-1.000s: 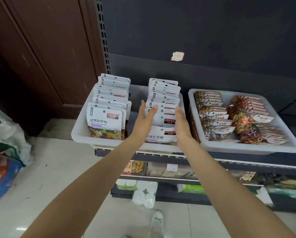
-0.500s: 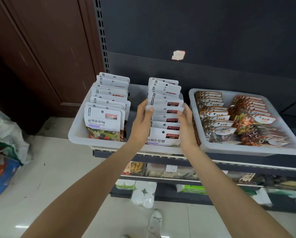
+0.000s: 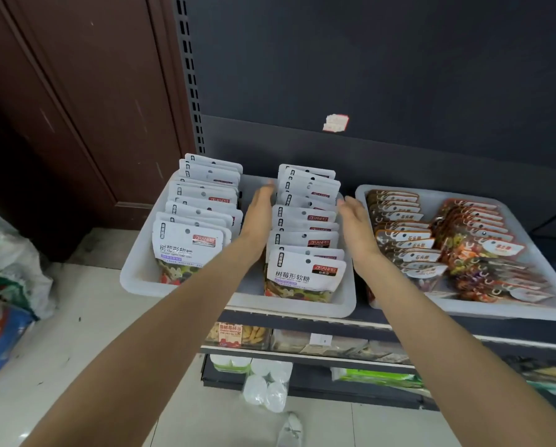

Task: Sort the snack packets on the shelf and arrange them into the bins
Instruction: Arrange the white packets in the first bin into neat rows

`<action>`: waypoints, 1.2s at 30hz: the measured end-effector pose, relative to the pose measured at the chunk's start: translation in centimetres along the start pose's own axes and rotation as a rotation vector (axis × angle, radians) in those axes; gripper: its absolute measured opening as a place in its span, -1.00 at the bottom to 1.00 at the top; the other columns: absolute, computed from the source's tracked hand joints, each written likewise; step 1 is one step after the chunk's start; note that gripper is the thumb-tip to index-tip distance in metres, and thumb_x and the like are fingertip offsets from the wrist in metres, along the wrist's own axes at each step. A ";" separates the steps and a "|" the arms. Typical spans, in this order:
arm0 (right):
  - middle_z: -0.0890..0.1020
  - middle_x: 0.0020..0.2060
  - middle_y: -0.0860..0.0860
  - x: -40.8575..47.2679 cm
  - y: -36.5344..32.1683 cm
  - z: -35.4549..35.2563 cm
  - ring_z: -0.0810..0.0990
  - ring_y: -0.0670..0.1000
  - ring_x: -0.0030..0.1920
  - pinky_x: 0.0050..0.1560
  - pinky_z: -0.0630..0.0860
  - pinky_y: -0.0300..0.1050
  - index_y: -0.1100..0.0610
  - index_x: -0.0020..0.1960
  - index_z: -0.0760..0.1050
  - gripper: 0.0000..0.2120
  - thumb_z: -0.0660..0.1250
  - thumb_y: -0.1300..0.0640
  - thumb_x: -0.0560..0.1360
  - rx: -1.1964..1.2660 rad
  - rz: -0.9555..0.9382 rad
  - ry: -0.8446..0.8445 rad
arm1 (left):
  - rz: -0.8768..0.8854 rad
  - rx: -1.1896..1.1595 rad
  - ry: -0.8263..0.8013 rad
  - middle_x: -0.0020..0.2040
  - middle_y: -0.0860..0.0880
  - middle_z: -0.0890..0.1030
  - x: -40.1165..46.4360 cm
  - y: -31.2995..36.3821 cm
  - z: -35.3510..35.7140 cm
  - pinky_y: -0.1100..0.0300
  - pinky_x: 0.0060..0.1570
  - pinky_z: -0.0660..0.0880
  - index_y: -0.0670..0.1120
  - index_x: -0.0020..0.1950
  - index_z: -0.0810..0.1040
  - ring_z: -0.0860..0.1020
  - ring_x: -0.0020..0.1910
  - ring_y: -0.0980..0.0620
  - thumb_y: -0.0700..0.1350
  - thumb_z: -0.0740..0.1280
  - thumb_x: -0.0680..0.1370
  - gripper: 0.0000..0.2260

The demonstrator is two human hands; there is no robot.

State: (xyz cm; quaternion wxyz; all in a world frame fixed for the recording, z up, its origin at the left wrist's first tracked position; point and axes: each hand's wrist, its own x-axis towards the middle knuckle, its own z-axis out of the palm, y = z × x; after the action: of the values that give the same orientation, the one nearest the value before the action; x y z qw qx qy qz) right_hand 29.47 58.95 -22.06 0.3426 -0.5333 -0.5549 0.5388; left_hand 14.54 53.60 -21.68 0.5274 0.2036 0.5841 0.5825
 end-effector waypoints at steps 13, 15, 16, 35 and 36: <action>0.56 0.19 -0.12 3.7 0.7 1.1 0.54 -0.16 0.17 0.21 0.46 -0.19 -0.03 0.35 0.38 -0.69 0.11 0.02 0.62 0.112 -0.088 -0.036 | -0.069 -0.007 -0.249 0.10 -0.14 0.65 4.1 0.2 0.2 -0.10 0.21 0.48 -0.03 0.25 0.53 0.63 0.09 -0.10 0.37 0.08 0.52 -0.42; 0.55 0.14 -0.16 2.8 0.7 0.7 0.52 -0.20 0.15 0.16 0.43 -0.30 -0.03 0.29 0.40 -0.74 0.11 0.04 0.63 0.082 -0.156 0.006 | 0.023 0.005 -0.212 0.17 -0.05 0.62 3.6 -0.6 -0.3 -0.13 0.27 0.43 0.05 0.32 0.46 0.59 0.16 -0.06 0.36 0.10 0.51 -0.46; 0.56 0.10 -0.16 2.3 1.0 0.5 0.53 -0.20 0.12 0.10 0.44 -0.32 -0.01 0.27 0.40 -0.75 0.12 0.02 0.63 0.044 -0.164 0.018 | 0.036 0.034 -0.161 0.15 -0.01 0.63 3.5 -1.2 -0.6 -0.12 0.27 0.43 0.07 0.30 0.45 0.59 0.15 -0.03 0.35 0.09 0.51 -0.49; 0.31 0.43 -0.03 2.6 -0.9 -0.5 0.31 -0.08 0.37 0.27 0.23 -0.24 0.08 0.49 0.18 -0.55 0.07 -0.03 0.64 -0.160 -0.022 0.001 | -0.079 0.127 -0.033 0.14 -0.03 0.58 2.5 1.3 0.1 0.13 0.05 0.43 0.02 0.20 0.49 0.56 0.08 -0.02 0.24 -0.03 0.61 -0.55; 0.24 0.48 -0.02 3.3 -1.0 -0.5 0.23 -0.01 0.45 0.35 0.18 -0.13 0.04 0.53 0.11 -0.50 0.06 -0.07 0.63 -0.171 0.008 0.008 | -0.106 0.101 0.003 0.09 -0.04 0.55 2.7 2.0 0.5 0.14 -0.01 0.42 -0.04 0.28 0.45 0.56 0.08 -0.05 0.23 -0.01 0.61 -0.53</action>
State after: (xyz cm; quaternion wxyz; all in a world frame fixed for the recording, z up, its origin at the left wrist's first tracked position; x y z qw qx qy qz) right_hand 29.06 62.43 -21.63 0.2959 -0.5650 -0.5953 0.4887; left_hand 13.25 56.61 -20.77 0.5456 0.1977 0.6235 0.5239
